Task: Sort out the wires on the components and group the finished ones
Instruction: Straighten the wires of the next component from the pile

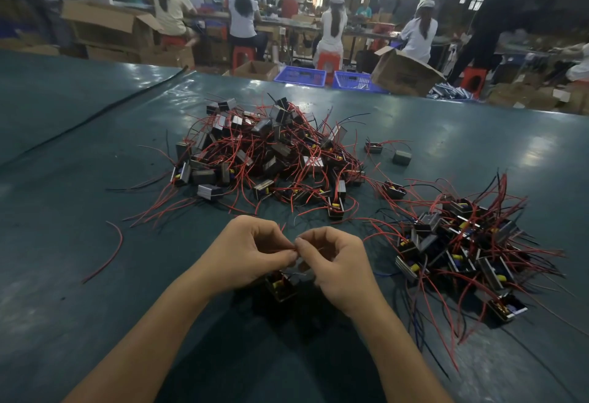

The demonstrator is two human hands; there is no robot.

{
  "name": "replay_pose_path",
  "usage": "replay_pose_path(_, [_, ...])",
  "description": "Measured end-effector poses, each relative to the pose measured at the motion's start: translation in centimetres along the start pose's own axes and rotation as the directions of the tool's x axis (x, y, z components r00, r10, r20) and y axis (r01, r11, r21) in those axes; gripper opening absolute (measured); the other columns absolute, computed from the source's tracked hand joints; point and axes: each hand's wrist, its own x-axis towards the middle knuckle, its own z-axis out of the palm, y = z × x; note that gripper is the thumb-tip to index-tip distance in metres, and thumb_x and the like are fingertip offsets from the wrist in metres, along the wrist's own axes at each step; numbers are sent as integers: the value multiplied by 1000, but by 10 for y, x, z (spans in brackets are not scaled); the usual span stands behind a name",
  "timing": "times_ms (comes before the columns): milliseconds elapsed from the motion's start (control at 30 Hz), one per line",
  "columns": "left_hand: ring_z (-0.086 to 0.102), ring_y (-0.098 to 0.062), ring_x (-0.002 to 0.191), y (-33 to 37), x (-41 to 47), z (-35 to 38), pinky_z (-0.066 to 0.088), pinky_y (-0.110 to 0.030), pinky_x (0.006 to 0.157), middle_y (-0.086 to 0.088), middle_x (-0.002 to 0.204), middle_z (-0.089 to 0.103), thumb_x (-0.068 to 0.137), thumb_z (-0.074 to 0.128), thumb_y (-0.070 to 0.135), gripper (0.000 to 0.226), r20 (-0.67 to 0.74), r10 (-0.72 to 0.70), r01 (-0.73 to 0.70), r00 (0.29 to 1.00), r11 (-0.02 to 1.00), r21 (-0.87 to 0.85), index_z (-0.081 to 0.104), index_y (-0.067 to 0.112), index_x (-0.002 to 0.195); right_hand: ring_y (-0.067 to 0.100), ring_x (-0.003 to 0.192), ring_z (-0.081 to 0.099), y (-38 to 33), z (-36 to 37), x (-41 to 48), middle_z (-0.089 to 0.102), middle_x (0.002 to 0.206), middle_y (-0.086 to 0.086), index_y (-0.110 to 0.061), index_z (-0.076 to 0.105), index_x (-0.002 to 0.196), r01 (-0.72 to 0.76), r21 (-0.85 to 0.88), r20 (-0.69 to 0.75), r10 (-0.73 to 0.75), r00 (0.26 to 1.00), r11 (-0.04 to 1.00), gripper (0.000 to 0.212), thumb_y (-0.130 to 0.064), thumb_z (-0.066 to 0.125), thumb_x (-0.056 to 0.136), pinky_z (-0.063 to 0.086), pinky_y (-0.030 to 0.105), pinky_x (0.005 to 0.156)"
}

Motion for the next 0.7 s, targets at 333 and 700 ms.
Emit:
replay_pose_path(333, [65, -5, 58, 3, 0, 1, 49, -16, 57, 1, 63, 72, 78, 77, 0, 24, 39, -8, 11, 999, 997, -83, 75, 22, 67, 16, 57, 56, 0, -1, -3, 64, 60, 9, -6, 68, 70, 1, -114, 22, 1, 1000, 994, 22, -13, 66, 91, 47, 39, 57])
replay_pose_path(700, [72, -13, 68, -3, 3, -1, 53, -17, 63, -5, 72, 75, 79, 76, -2, 8, 11, -9, 11, 1000, 979, -202, 72, 5, 76, 6, 63, 65, -2, -2, -2, 72, 69, -2, -14, 73, 85, -68, 200, 55, 58, 997, 978, 10, -7, 67, 90, 49, 19, 52])
